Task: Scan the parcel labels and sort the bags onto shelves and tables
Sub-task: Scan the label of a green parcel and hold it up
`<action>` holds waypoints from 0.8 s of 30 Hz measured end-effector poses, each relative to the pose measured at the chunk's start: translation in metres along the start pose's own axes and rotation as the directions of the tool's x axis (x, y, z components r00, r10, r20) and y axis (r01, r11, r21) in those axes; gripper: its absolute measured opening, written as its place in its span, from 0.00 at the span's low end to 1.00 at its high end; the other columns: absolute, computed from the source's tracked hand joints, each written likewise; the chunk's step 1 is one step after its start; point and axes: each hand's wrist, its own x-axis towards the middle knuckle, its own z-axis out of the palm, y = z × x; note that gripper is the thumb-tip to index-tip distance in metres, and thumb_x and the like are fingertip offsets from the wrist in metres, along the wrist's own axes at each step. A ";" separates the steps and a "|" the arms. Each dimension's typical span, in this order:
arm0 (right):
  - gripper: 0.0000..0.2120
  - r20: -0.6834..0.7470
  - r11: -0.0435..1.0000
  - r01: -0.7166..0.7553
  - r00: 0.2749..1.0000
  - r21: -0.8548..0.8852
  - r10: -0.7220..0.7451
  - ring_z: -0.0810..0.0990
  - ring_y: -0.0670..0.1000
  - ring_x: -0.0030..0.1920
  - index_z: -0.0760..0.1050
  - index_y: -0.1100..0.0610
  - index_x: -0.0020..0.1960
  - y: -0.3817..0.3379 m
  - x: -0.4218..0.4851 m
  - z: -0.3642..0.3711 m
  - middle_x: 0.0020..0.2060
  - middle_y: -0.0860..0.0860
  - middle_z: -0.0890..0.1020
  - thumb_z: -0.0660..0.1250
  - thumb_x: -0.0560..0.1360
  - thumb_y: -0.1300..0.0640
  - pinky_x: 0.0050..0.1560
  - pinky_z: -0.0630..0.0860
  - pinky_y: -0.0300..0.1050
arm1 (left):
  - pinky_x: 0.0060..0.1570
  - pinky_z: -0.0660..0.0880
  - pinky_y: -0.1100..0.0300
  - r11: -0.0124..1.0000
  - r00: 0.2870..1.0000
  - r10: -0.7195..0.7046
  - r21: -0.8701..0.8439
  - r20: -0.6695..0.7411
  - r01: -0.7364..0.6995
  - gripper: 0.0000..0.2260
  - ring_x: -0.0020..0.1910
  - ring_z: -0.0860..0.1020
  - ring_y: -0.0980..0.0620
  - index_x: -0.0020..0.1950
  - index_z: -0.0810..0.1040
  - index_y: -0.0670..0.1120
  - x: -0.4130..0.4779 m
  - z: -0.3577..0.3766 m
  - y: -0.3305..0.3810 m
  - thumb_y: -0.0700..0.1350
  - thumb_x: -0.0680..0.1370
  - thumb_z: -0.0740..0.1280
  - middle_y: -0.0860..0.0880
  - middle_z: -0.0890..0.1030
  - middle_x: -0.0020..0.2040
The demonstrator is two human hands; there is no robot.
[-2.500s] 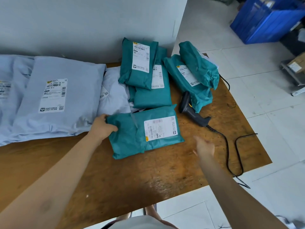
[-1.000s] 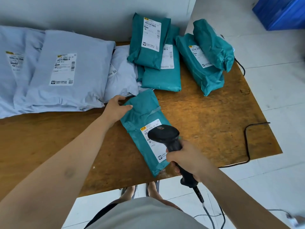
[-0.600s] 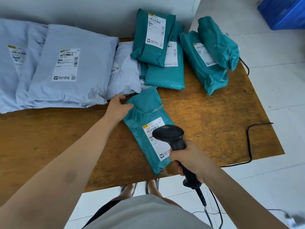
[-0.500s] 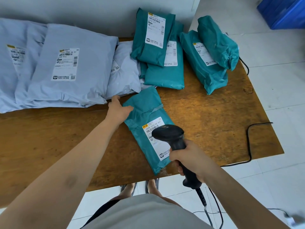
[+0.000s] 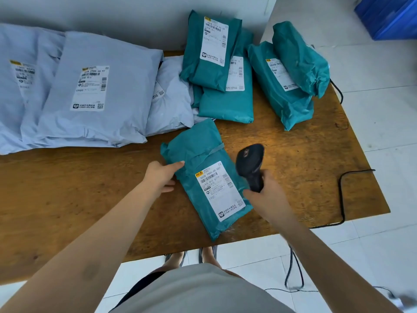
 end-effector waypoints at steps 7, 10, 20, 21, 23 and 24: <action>0.28 -0.155 0.980 -0.032 0.988 -0.199 0.001 0.76 0.63 0.58 0.60 0.63 0.70 0.043 0.085 -0.011 0.59 0.62 0.75 0.67 0.75 0.59 0.54 0.73 0.52 | 0.44 0.79 0.50 0.995 0.997 -0.035 0.090 0.072 0.029 0.36 0.50 0.79 0.43 0.69 0.67 0.39 -0.009 0.001 -0.009 0.58 0.69 0.73 0.40 0.78 0.53; 0.32 -0.180 0.973 -0.060 0.984 -0.222 0.020 0.74 0.64 0.62 0.57 0.62 0.73 0.049 0.106 -0.014 0.63 0.63 0.74 0.69 0.75 0.57 0.59 0.73 0.55 | 0.44 0.81 0.48 0.987 0.997 -0.021 0.158 0.074 0.009 0.38 0.48 0.80 0.42 0.69 0.64 0.41 -0.015 0.003 -0.013 0.58 0.68 0.75 0.40 0.77 0.53; 0.22 -0.245 0.942 0.054 0.959 -0.331 -0.140 0.74 0.59 0.61 0.68 0.60 0.67 0.010 0.083 0.023 0.61 0.59 0.76 0.60 0.79 0.47 0.61 0.71 0.55 | 0.43 0.79 0.50 0.997 0.998 0.052 -0.053 0.044 -0.049 0.27 0.52 0.76 0.47 0.64 0.68 0.40 -0.020 0.028 -0.017 0.44 0.70 0.76 0.46 0.75 0.59; 0.23 -0.104 0.987 0.048 0.993 -0.152 -0.065 0.75 0.57 0.61 0.70 0.59 0.66 0.005 0.084 0.028 0.61 0.57 0.77 0.61 0.79 0.45 0.62 0.71 0.53 | 0.41 0.79 0.51 0.996 0.996 0.066 -0.069 0.054 -0.062 0.26 0.52 0.76 0.47 0.63 0.68 0.40 -0.021 0.028 -0.016 0.43 0.71 0.75 0.46 0.75 0.58; 0.24 0.095 0.979 -0.104 0.992 0.176 0.088 0.77 0.53 0.59 0.73 0.57 0.64 -0.006 0.082 0.031 0.60 0.53 0.79 0.65 0.76 0.42 0.62 0.72 0.48 | 0.37 0.78 0.56 0.993 0.990 0.077 -0.098 0.122 -0.065 0.20 0.51 0.78 0.47 0.61 0.71 0.39 -0.020 0.024 -0.011 0.41 0.73 0.73 0.46 0.78 0.57; 0.23 0.145 0.949 -0.167 0.981 0.267 0.132 0.79 0.52 0.56 0.75 0.57 0.62 -0.009 0.081 0.030 0.58 0.52 0.80 0.68 0.75 0.43 0.59 0.74 0.47 | 0.36 0.78 0.56 0.992 0.984 0.079 -0.112 0.162 -0.062 0.18 0.51 0.80 0.46 0.61 0.72 0.38 -0.021 0.022 -0.009 0.39 0.73 0.72 0.44 0.80 0.58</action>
